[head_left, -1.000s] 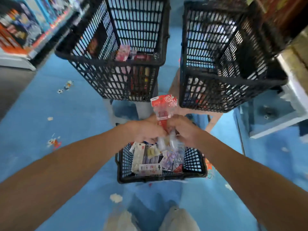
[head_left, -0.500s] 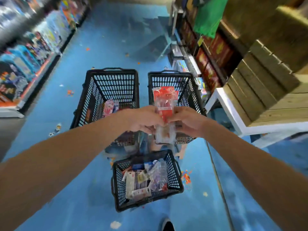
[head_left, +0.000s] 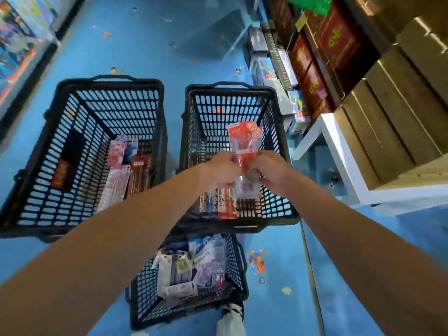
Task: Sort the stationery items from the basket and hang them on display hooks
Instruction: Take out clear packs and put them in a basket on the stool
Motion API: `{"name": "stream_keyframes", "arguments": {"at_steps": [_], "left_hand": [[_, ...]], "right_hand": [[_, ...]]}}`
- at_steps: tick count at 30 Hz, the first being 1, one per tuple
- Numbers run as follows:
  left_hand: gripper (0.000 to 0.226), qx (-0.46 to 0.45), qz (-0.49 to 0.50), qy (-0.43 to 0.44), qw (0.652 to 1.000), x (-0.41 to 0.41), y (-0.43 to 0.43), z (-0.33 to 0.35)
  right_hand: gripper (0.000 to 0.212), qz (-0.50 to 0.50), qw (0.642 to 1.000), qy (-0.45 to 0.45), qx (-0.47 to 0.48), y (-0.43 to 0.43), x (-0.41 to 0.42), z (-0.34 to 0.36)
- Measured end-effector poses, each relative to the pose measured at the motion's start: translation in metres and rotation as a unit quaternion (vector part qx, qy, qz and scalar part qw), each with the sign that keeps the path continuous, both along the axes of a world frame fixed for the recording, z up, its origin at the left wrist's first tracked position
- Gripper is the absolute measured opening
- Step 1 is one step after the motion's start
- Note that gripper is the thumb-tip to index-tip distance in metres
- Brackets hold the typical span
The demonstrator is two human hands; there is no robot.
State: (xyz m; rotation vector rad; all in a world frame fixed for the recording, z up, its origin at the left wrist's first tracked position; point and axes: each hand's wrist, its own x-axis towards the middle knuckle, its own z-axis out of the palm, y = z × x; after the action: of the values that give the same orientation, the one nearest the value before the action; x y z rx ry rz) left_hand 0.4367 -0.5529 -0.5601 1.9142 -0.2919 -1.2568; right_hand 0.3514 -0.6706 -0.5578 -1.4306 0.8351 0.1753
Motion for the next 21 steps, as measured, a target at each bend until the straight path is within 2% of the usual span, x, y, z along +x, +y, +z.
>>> {"name": "stream_keyframes", "arguments": {"at_steps": [6,9,11,13,17,19,21], "left_hand": [[0.031,0.040,-0.009,0.050,0.998,0.012,-0.045,-0.124],[0.021,0.082,-0.019,0.052,0.995,0.012,-0.055,-0.165],[0.018,0.099,-0.033,0.053,0.993,0.012,-0.061,-0.187],[0.022,0.113,-0.052,0.036,0.992,0.009,-0.064,-0.202],[0.022,0.138,-0.091,0.009,0.986,0.004,-0.075,-0.223],[0.032,0.154,-0.110,0.014,0.982,0.004,-0.077,-0.228],[0.030,0.162,-0.114,0.009,0.980,0.004,-0.079,-0.232]], "right_hand": [[0.014,-0.045,0.991,0.128,0.019,-0.038,0.037,-0.135],[0.025,-0.053,0.984,0.170,0.027,-0.042,0.046,-0.184],[0.021,-0.049,0.979,0.194,0.026,-0.047,0.049,-0.208],[0.014,-0.043,0.978,0.200,0.028,-0.049,0.050,-0.225],[0.029,-0.037,0.972,0.228,0.039,-0.053,0.049,-0.239],[0.023,-0.029,0.970,0.238,0.037,-0.055,0.047,-0.241],[0.022,-0.018,0.966,0.254,0.033,-0.057,0.043,-0.244]]}}
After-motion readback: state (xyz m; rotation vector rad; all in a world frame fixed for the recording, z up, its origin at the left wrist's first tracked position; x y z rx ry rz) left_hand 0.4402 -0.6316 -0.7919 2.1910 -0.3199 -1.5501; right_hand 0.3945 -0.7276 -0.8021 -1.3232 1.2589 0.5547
